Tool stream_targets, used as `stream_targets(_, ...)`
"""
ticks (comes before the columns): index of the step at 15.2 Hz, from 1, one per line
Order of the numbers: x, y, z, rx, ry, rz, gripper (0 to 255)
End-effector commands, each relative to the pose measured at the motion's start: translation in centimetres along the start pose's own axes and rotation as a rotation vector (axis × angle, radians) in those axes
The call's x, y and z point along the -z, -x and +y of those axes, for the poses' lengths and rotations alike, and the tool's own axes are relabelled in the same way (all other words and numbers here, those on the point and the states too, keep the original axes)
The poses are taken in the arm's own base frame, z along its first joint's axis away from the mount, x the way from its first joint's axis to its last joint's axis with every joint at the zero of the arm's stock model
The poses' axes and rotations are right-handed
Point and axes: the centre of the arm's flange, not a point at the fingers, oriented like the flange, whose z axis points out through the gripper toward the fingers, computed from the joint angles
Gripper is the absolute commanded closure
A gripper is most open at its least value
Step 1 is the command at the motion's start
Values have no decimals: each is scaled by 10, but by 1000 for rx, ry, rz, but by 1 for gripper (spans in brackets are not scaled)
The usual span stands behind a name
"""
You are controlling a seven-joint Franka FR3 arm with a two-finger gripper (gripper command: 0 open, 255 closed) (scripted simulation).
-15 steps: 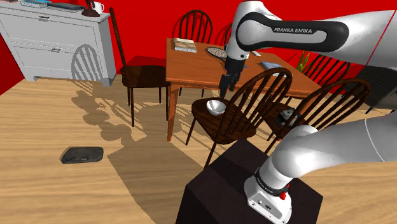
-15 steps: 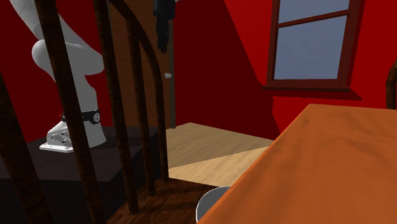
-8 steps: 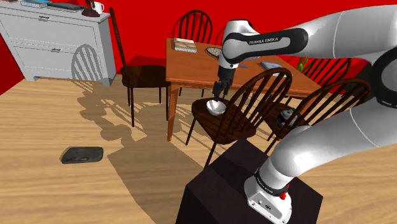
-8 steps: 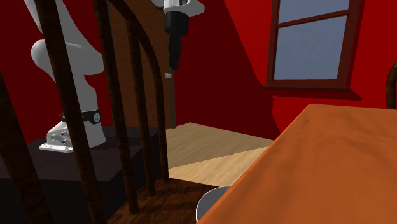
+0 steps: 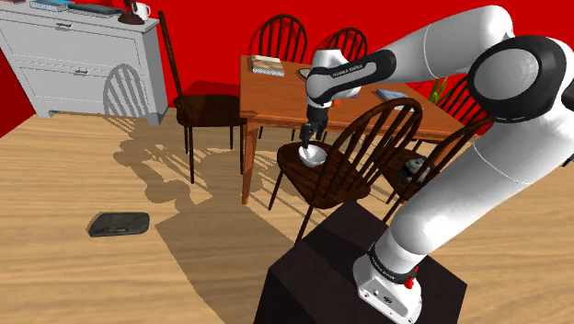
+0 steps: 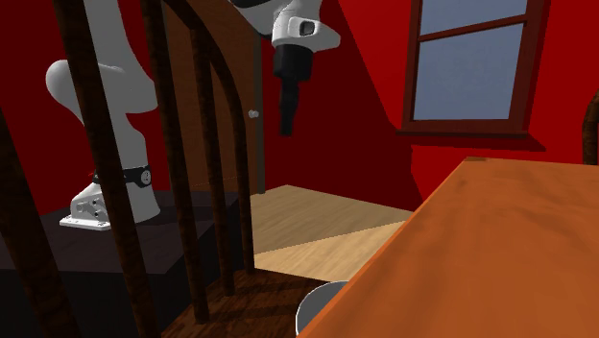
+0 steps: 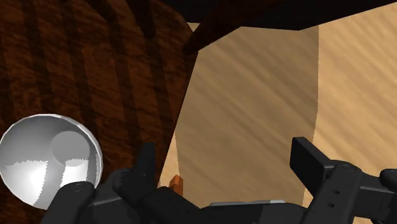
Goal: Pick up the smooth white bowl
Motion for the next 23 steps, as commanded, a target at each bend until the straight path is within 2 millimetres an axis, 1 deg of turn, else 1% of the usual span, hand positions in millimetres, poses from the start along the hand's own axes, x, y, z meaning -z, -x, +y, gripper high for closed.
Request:
stream_targets(1,-21,-12,17,-9,8,-4,0)
stream_targets(9,-86,-65,78,-47,35,-18,0)
stream_targets(18,-159,-122,151,-89,66,-34,0)
stream_targets(23,-185,-125,151,-89,66,-34,0)
